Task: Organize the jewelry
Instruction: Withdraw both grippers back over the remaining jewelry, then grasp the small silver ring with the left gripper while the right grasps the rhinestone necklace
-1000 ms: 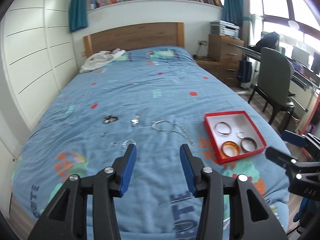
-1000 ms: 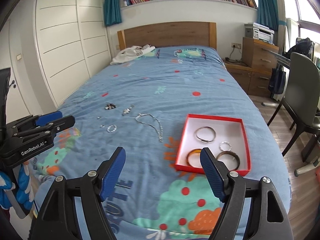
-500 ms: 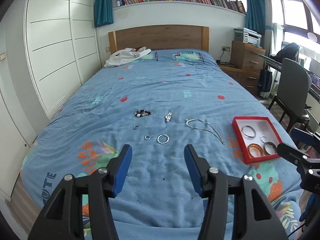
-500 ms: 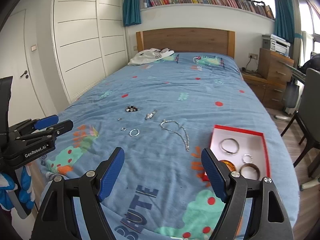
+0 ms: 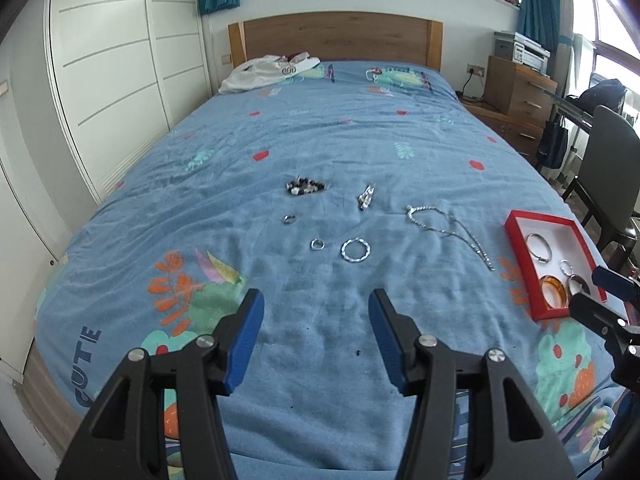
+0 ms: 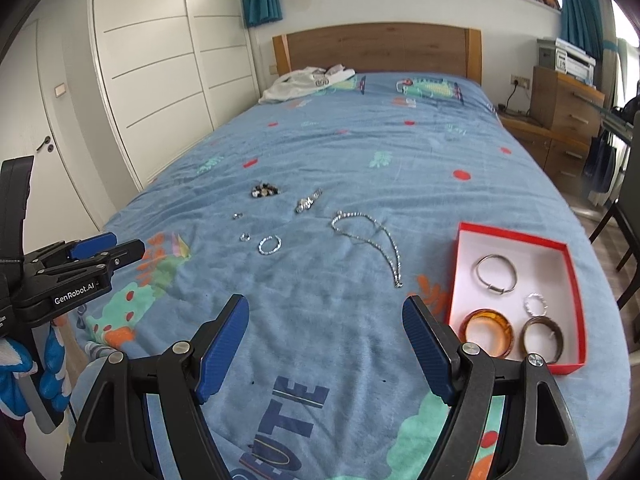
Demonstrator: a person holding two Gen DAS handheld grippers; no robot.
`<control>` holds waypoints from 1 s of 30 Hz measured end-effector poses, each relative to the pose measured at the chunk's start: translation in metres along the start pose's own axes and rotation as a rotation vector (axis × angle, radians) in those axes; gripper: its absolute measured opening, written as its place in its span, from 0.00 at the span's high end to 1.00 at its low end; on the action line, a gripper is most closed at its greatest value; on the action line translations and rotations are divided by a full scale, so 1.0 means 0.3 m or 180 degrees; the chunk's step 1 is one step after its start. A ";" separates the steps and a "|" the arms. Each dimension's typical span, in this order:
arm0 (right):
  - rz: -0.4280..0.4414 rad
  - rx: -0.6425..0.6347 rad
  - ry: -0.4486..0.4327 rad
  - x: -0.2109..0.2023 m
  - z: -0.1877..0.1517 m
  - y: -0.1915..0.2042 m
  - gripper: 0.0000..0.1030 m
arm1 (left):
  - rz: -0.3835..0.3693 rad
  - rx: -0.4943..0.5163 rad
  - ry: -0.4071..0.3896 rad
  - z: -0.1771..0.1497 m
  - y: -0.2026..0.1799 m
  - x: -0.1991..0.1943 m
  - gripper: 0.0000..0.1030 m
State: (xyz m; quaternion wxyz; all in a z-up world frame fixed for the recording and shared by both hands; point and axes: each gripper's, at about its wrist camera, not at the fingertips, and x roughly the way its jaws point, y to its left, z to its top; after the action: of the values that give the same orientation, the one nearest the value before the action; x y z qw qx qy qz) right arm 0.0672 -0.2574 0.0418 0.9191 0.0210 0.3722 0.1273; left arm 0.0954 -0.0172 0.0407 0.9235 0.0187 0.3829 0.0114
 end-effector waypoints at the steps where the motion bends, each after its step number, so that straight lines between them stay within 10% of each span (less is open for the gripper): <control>1: 0.0018 0.0002 0.0039 0.027 -0.001 -0.003 0.24 | -0.0009 -0.0029 0.0040 -0.005 0.015 0.030 0.49; 30: 0.0196 0.0188 0.0388 0.539 0.080 -0.173 0.24 | -0.0291 -0.0234 0.0475 0.054 0.110 0.579 0.49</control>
State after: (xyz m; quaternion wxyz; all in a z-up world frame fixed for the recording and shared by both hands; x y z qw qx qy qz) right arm 0.2067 -0.2657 -0.0574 0.8894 0.0518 0.4303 0.1456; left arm 0.2296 0.0215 -0.0691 0.8921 -0.0336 0.4504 -0.0153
